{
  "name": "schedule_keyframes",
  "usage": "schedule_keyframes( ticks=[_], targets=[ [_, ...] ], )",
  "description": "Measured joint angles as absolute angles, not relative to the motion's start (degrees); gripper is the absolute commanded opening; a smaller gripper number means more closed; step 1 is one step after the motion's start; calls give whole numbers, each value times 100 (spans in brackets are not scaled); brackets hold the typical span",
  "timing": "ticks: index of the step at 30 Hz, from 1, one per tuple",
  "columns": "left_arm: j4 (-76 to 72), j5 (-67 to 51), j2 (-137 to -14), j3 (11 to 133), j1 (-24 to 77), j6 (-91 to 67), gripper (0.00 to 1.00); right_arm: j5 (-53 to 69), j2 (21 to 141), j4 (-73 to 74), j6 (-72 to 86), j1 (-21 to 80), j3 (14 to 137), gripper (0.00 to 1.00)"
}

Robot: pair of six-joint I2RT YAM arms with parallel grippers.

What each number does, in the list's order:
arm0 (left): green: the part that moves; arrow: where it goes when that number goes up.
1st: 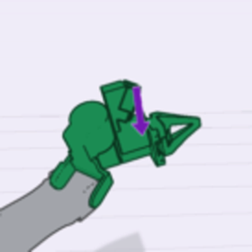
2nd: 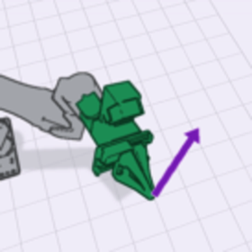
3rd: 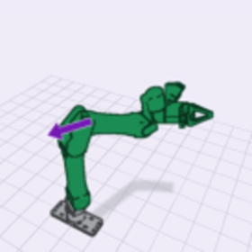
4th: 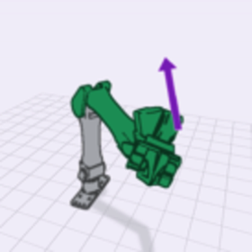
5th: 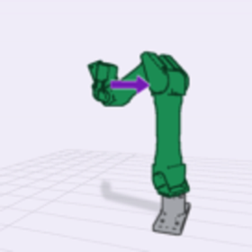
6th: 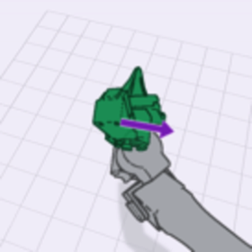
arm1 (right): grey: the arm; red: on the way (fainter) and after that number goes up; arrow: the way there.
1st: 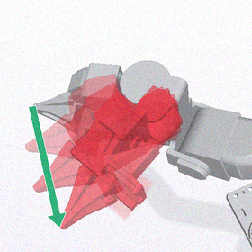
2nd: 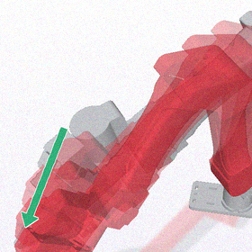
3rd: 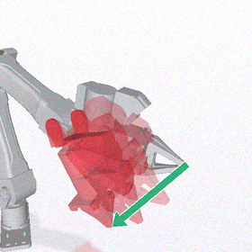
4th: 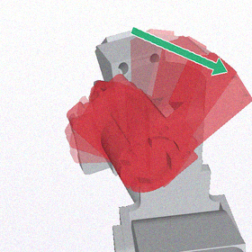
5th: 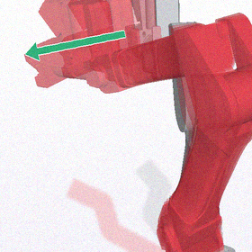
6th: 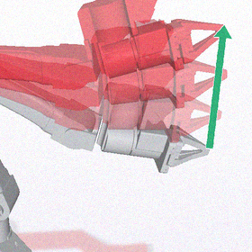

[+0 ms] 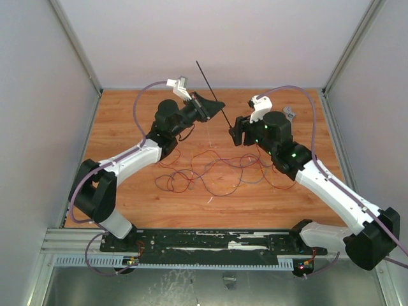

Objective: Zip-tie the wires
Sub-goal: Pick up the ribbon at the center of the board.

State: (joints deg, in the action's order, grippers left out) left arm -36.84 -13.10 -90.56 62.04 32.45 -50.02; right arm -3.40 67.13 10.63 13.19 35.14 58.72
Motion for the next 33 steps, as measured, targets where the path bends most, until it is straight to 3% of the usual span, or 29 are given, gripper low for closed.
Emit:
schedule_keyframes(
  ticks=[11,22,33],
  targets=[
    [-3330,-1774,-8602,6313,3245,-4838,0,-548,5787,1299,1664,3511,6145,66],
    [-4191,-2191,-7948,5929,3245,-5645,0,436,5513,355,2816,3511,6101,64],
    [-4906,-2163,-7699,5771,3245,-6200,0,1299,5638,-698,3682,3511,5389,53]
  ],
)
